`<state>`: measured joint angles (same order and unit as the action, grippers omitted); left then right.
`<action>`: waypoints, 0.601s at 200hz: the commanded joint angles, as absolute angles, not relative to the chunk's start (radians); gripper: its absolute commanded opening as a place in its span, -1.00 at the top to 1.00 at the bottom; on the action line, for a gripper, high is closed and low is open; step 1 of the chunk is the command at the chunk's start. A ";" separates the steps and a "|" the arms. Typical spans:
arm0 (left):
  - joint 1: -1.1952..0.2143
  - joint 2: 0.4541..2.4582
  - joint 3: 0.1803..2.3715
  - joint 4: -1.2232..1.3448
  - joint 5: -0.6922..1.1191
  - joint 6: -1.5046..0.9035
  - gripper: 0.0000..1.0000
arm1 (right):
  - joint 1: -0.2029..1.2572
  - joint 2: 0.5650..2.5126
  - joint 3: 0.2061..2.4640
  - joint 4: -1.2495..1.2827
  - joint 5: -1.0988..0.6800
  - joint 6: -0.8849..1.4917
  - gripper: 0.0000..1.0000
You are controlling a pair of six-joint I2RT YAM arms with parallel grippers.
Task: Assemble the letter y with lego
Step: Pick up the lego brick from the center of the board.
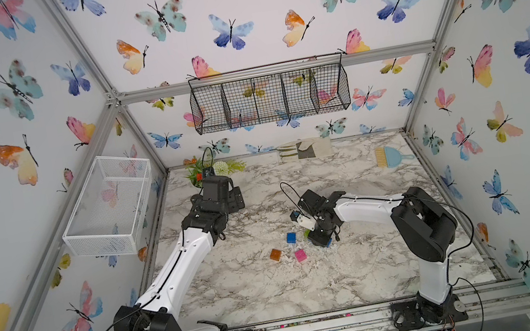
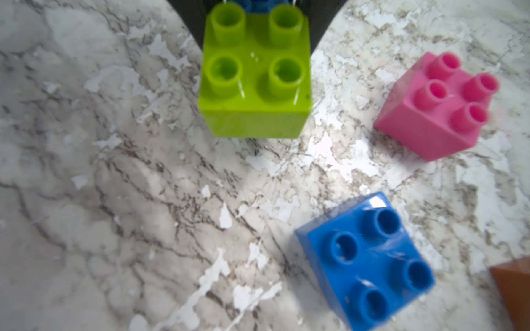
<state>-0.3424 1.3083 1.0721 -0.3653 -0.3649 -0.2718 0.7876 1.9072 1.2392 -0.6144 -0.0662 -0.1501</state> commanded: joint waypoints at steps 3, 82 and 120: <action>-0.347 1.313 1.088 -0.382 -0.355 -0.275 -0.97 | 0.796 1.929 1.262 -0.629 -0.050 -0.140 0.45; -0.758 1.451 1.029 -0.491 -0.336 -0.513 -1.00 | 0.664 1.674 1.221 -0.540 0.254 0.225 0.81; -0.947 1.585 1.009 -0.492 -0.323 -0.711 -0.74 | 0.603 1.614 1.206 -0.589 0.289 0.244 0.81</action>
